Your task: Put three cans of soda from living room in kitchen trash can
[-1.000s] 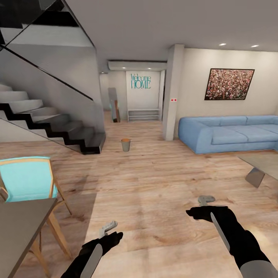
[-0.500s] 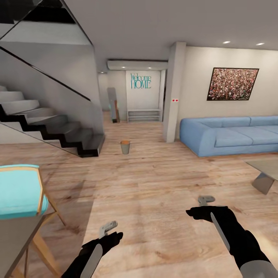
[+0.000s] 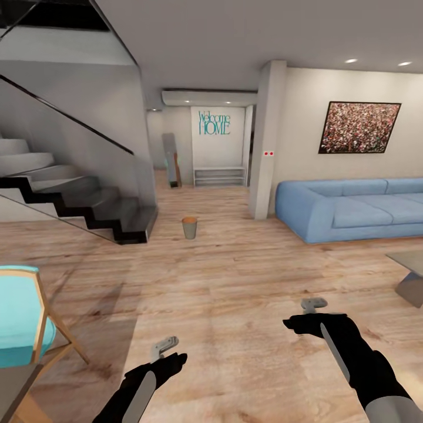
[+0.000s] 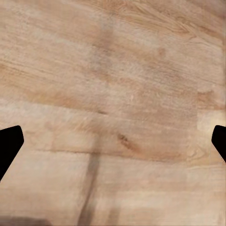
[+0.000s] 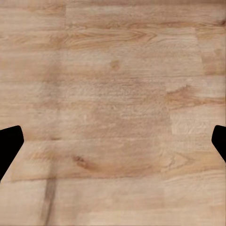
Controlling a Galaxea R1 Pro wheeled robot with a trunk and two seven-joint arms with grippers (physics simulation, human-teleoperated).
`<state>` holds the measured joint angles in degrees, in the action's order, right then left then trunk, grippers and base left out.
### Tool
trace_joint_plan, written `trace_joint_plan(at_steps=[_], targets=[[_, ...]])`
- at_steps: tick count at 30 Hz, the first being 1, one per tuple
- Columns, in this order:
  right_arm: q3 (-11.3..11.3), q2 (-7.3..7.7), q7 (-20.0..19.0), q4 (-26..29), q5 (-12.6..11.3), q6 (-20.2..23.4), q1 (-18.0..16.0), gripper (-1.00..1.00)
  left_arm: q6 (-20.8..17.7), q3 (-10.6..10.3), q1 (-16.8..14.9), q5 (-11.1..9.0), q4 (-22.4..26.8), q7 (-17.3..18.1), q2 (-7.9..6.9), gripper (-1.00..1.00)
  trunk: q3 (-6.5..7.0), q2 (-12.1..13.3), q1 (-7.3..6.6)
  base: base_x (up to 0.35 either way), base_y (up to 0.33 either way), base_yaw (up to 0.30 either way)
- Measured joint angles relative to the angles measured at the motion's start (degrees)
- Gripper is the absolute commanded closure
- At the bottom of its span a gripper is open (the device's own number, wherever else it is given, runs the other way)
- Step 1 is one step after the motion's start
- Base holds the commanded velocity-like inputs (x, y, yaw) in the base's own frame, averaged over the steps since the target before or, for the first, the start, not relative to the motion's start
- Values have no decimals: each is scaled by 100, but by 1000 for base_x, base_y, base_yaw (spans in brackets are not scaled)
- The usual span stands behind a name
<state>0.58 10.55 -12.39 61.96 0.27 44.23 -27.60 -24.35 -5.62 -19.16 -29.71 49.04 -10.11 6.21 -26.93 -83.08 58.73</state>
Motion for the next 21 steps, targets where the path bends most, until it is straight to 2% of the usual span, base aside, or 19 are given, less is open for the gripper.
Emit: trace_joint_plan(at_steps=[13, 21], targets=[[-19, 49, -16, -14, -11, -39, 0, -100, 7, 4, 0, 0, -32, 0, 1, -100, 0, 0, 0, 347, 0, 0], [-22, 28, -12, 13, -15, -28, 1, -100, 9, 6, 0, 0, -35, 0, 1, -100, 0, 0, 0, 347, 0, 0]])
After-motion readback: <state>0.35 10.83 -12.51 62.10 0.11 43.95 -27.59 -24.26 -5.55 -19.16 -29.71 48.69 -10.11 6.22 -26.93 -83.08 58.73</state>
